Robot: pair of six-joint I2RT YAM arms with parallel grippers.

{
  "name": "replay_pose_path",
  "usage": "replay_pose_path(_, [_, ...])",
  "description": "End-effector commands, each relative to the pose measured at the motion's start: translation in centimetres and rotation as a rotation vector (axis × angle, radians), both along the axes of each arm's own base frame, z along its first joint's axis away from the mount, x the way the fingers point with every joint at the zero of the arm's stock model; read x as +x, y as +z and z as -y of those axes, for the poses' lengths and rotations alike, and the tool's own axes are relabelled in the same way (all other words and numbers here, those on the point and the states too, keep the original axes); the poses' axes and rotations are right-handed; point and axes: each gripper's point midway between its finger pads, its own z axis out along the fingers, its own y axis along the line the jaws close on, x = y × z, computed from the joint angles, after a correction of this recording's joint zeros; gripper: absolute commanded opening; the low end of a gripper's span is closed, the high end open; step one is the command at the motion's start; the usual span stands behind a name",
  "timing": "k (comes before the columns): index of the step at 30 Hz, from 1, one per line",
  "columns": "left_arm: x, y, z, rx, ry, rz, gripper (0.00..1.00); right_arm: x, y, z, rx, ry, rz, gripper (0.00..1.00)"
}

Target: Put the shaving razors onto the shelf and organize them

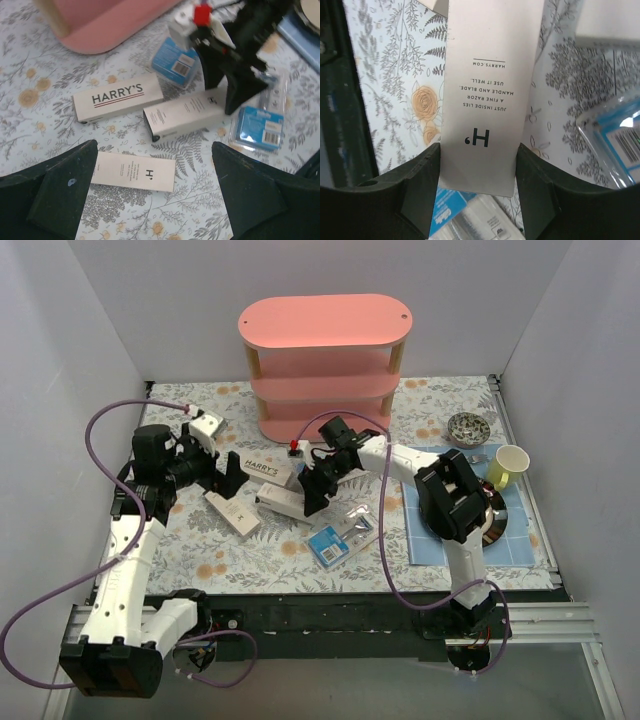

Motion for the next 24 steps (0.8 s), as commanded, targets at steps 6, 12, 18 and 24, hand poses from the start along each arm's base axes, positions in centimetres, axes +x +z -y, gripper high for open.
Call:
replay_pose_path(6, [-2.5,-2.8,2.7,0.269,-0.576,0.293,0.98,0.8,5.1,3.3,0.218,-0.075,-0.275,0.43])
replay_pose_path(12, [-1.3,-5.0,4.0,0.449,-0.754,0.524,0.98,0.1,8.0,3.9,0.277,-0.046,-0.251,0.43])
replay_pose_path(18, [-0.3,-6.3,6.4,0.543,-0.918,0.682,0.98,-0.7,9.3,4.7,0.281,-0.026,-0.196,0.43])
replay_pose_path(24, [0.4,-6.8,9.6,0.54,-0.983,0.773,0.98,-0.9,9.7,5.3,0.26,-0.029,-0.142,0.43])
